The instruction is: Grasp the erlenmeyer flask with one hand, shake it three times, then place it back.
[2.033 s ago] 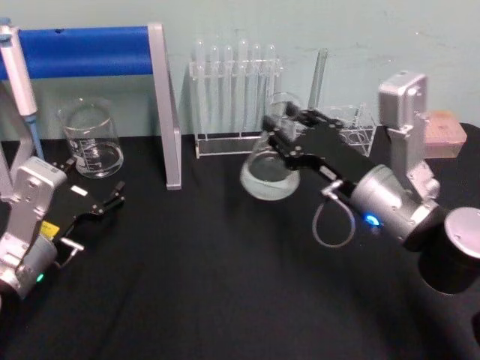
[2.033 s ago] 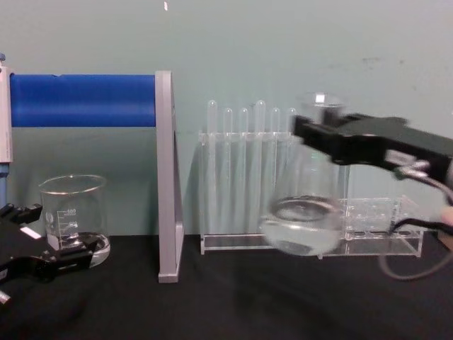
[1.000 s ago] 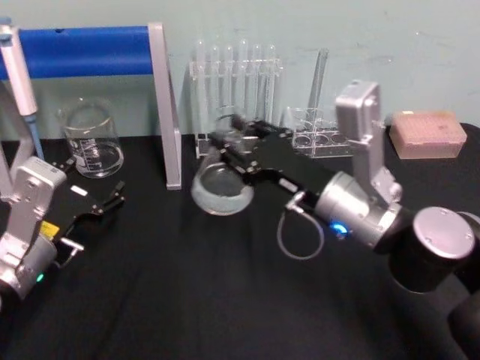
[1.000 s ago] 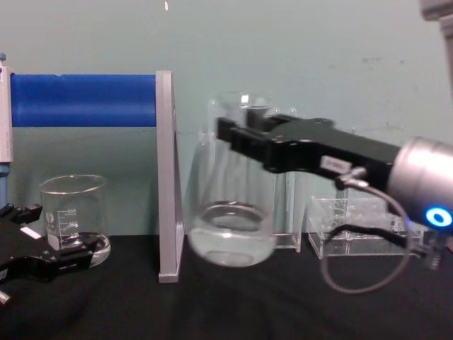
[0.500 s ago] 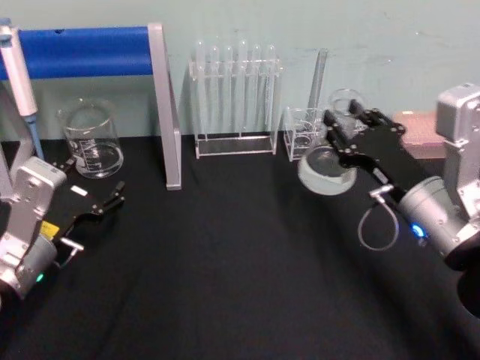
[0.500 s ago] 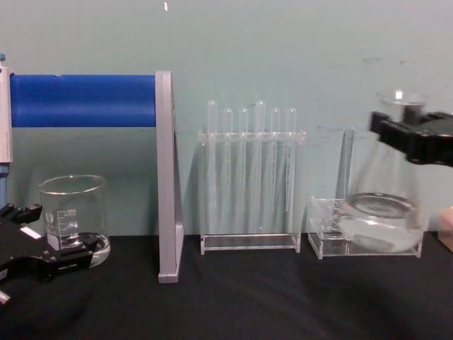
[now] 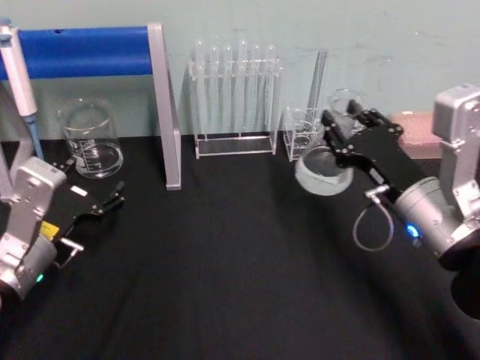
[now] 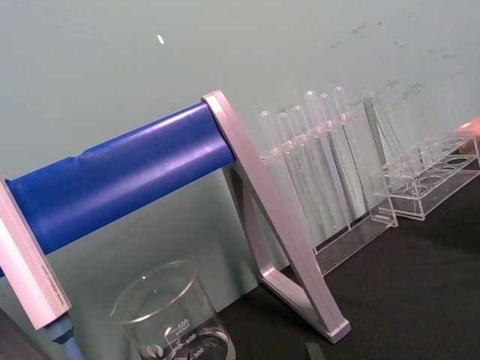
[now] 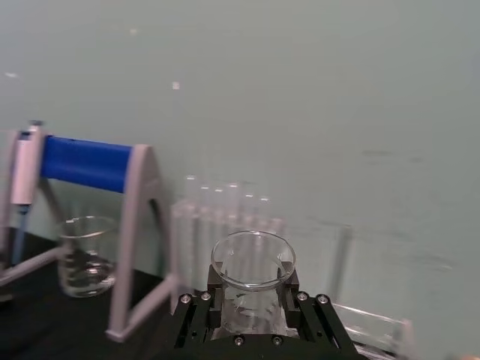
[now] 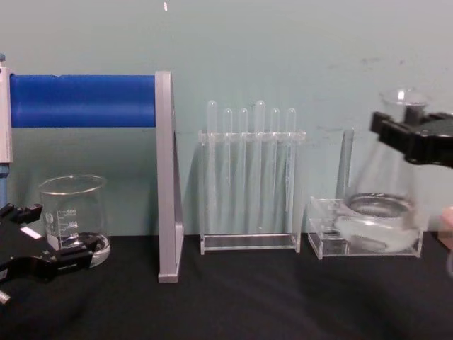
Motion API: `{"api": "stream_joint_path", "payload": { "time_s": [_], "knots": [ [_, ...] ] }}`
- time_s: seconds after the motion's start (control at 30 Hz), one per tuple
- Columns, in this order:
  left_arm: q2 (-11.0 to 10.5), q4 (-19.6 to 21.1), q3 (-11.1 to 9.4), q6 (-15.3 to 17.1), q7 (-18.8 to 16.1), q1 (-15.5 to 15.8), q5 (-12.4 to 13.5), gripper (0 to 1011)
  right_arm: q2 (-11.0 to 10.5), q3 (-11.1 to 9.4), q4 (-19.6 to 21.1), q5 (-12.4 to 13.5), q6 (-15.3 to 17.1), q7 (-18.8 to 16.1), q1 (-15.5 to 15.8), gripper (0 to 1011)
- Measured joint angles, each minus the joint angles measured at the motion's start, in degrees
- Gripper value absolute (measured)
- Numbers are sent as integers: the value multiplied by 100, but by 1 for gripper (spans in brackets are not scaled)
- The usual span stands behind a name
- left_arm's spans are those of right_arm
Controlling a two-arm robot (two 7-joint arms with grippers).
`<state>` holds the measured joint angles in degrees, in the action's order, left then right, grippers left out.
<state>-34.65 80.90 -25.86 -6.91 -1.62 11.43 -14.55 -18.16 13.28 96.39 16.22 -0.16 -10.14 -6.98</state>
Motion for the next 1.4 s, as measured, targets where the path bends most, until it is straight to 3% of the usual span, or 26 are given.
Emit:
{"api": "stream_joint_path", "payload": {
  "time_s": [0.23,0.33,0.4,0.47,0.77,1.03,1.27,1.4],
  "knots": [
    [0,0,0,0,0,0,0,1001,178,339,-354,8,-11,-605,-387,449],
    [0,0,0,0,0,0,0,1001,246,607,-568,82,-38,-1014,-627,449],
    [0,0,0,0,0,0,0,1001,257,658,-602,101,-46,-1092,-669,449],
    [0,0,0,0,0,0,0,1001,288,882,-746,177,-66,-1373,-831,449],
    [0,0,0,0,0,0,0,1001,334,1247,-1029,374,-143,-1780,-1154,449],
    [0,0,0,0,0,0,0,1001,246,1204,-1055,458,-220,-1658,-1171,449],
    [0,0,0,0,0,0,0,1001,109,825,-838,389,-234,-1049,-910,449],
    [0,0,0,0,0,0,0,1001,42,474,-613,284,-135,-592,-631,449]
  ]
}}
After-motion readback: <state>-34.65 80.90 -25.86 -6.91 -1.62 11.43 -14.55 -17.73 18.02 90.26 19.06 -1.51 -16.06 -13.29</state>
